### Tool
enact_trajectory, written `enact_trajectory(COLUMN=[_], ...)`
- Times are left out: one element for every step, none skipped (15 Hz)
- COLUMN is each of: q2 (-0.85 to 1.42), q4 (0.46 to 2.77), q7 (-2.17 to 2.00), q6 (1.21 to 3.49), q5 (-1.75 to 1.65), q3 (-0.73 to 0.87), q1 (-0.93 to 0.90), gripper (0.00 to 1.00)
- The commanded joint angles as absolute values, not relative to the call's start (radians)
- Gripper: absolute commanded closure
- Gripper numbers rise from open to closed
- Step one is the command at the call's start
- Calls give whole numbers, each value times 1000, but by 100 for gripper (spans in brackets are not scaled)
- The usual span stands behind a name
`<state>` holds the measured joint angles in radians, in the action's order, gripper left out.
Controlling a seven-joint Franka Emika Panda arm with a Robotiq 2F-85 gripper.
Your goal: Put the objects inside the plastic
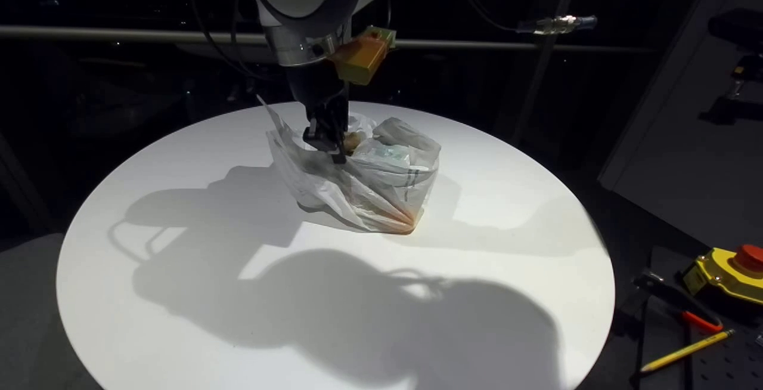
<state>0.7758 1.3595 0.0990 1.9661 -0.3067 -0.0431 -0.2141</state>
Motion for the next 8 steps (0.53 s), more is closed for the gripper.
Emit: enact_trajectory(q2=[719,709,699,689,680,660,642,611], q4=[1421,1432,1442,1451,1459,1475,1489,1512], q7=[-12,-37,-60,-84,-110,-134,-157,-186], q6=[2006,2009,2009,2008,2008,2009,2011,2018], q5=[-320,-317,-313,-309,-310,-310,-310,-315], q3=[-16,-13,-12,-9,-4,-1,2,7], q1=[-231,-231,-230,-230,-231,-231,-232,-235], gripper=[100,100,100,100,100,100,100,100])
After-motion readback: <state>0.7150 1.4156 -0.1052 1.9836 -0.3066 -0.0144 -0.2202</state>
